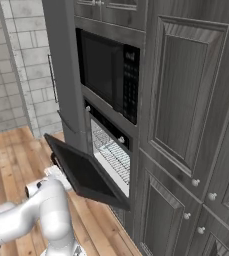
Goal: Take the baked cake out of the oven and place it on the plate for cooling. Then close the oven door.
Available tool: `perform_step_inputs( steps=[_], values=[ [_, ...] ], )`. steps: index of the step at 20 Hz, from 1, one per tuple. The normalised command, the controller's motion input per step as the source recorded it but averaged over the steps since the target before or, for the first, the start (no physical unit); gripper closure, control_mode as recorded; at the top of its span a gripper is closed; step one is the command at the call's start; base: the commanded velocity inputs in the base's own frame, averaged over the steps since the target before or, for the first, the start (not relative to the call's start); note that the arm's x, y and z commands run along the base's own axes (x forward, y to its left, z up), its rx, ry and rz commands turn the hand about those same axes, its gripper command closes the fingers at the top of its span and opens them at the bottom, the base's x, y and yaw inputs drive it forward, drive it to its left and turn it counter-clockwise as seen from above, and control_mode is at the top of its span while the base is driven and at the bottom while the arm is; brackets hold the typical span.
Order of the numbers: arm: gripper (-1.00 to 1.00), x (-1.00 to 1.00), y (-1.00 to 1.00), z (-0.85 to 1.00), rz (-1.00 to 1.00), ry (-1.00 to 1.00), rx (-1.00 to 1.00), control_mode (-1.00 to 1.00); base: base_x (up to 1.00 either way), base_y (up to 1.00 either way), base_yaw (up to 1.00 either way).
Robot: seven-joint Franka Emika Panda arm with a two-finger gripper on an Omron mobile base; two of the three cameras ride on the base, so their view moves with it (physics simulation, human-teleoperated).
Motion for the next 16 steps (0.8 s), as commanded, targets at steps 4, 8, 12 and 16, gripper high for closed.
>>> perform_step_inputs(
  steps=[4, 8, 12, 16],
  values=[
    [-1.0, 0.64, -0.39, -0.01, -0.02, -0.31, 0.0, -1.0, 0.0, 0.0, 0.0],
    [-1.0, 0.62, -0.38, -0.13, -0.08, -0.19, -0.02, -1.0, 0.0, 0.0, 0.0],
    [-1.0, 0.64, -0.36, -0.31, -0.11, -0.02, -0.09, -1.0, 0.0, 0.0, 0.0],
    [-1.0, 0.63, -0.34, -0.45, -0.15, 0.0, -0.19, -1.0, 0.0, 0.0, 0.0]
  ],
)
